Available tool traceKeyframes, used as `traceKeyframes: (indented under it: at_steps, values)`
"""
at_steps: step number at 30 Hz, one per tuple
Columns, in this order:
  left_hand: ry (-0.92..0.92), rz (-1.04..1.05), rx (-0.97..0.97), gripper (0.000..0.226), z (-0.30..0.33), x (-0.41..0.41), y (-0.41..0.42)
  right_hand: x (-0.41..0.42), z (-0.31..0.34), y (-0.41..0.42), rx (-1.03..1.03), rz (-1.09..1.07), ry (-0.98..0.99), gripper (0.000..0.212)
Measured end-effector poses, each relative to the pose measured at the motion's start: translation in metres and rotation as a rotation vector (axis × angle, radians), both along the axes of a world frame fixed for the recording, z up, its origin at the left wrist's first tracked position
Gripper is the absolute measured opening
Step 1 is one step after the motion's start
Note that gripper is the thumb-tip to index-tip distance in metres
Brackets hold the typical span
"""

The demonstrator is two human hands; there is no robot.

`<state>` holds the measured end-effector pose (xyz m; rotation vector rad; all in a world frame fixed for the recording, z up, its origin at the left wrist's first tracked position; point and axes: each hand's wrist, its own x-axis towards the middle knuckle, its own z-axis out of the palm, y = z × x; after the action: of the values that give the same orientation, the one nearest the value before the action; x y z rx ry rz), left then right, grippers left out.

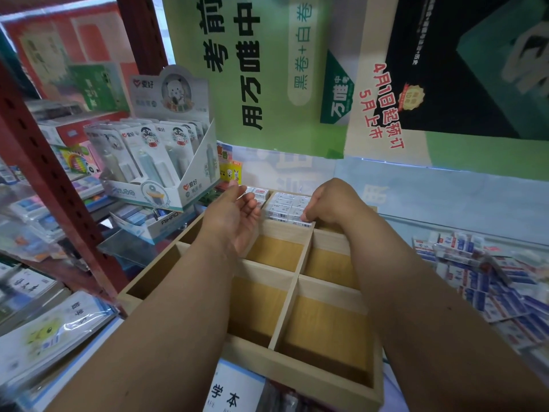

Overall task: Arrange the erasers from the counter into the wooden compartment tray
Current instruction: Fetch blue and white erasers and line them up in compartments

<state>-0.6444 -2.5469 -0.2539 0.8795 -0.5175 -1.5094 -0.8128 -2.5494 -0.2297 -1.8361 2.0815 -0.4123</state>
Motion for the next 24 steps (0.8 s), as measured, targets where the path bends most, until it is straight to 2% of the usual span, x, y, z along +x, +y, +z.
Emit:
traceKeyframes:
  at_steps: [2, 4, 6, 9, 14, 20, 24]
  values:
    - [0.001, 0.003, 0.001, 0.025, -0.001, 0.0, 0.001, -0.001, -0.005, 0.001, -0.028, 0.004, -0.059, 0.031]
    - [-0.002, 0.005, 0.004, 0.025, 0.0, 0.0, 0.001, -0.005, -0.012, 0.003, -0.059, 0.006, -0.219, 0.014]
    - [-0.005, 0.0, 0.0, 0.025, 0.0, -0.001, 0.001, -0.008, -0.017, 0.004, -0.096, 0.016, -0.369, 0.017]
    - [-0.006, -0.007, -0.007, 0.025, 0.001, -0.001, 0.0, -0.009, -0.021, -0.001, -0.187, 0.008, -0.411, 0.022]
    - [-0.012, -0.006, -0.005, 0.024, 0.001, -0.001, 0.0, -0.007, -0.02, -0.006, -0.171, 0.039, -0.218, 0.025]
    - [0.013, -0.003, 0.008, 0.024, 0.0, -0.001, 0.002, 0.01, -0.01, -0.007, -0.127, 0.054, 0.286, 0.028]
    - [0.007, 0.002, 0.002, 0.022, 0.0, -0.001, 0.003, 0.017, -0.004, -0.001, -0.149, 0.11, 0.4, 0.021]
